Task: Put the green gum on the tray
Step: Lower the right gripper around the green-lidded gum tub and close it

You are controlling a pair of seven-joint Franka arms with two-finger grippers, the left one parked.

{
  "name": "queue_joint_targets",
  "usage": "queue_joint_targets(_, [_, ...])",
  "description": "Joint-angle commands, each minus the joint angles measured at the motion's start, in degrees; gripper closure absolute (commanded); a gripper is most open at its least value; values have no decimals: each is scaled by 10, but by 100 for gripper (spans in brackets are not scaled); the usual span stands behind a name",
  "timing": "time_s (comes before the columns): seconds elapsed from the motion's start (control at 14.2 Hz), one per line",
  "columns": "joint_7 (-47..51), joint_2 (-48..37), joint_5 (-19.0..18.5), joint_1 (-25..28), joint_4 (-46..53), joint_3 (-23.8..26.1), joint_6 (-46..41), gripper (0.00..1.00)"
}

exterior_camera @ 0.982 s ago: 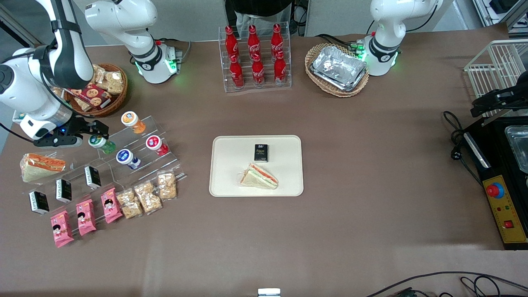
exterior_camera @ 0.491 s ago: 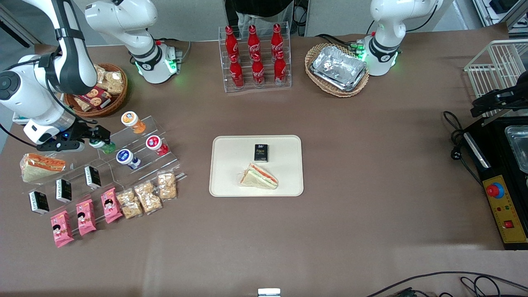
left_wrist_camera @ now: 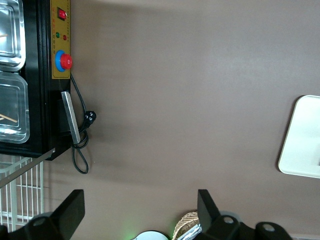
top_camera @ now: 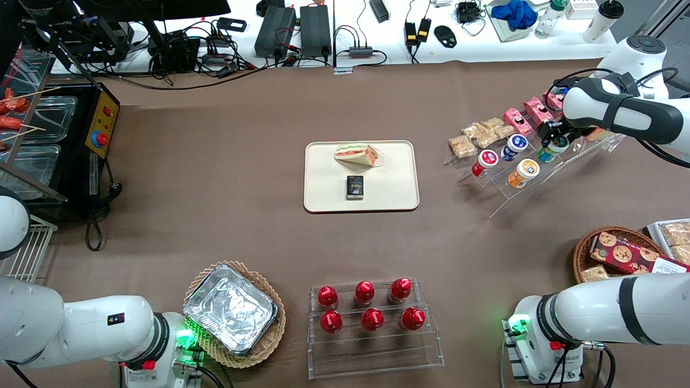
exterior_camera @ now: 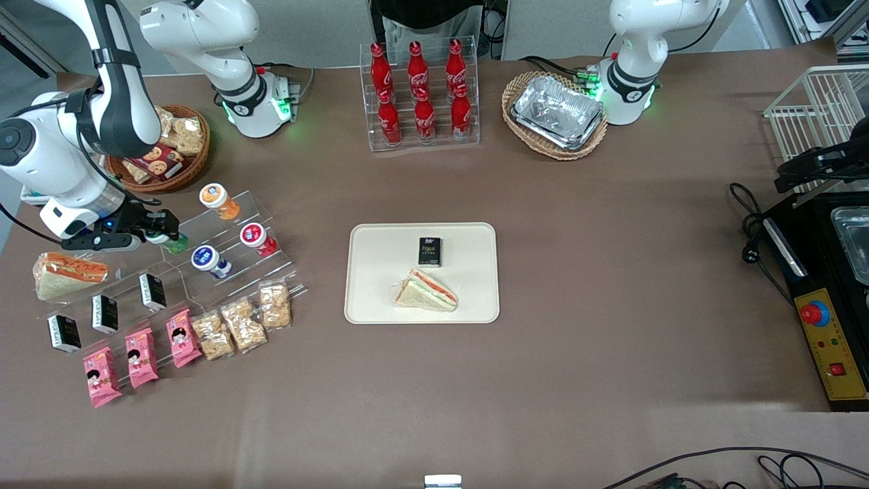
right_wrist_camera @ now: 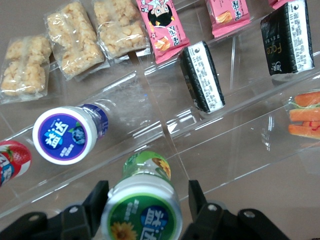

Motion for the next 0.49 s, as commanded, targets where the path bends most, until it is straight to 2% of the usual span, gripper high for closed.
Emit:
queue_joint_targets(0.0, [9, -1, 0, 0, 2, 3, 2, 58])
queue_joint_targets(0.21, [8, -28, -1, 2, 24, 13, -52, 71])
queue_joint_targets(0.42, [7, -50, -1, 3, 112, 47, -183, 71])
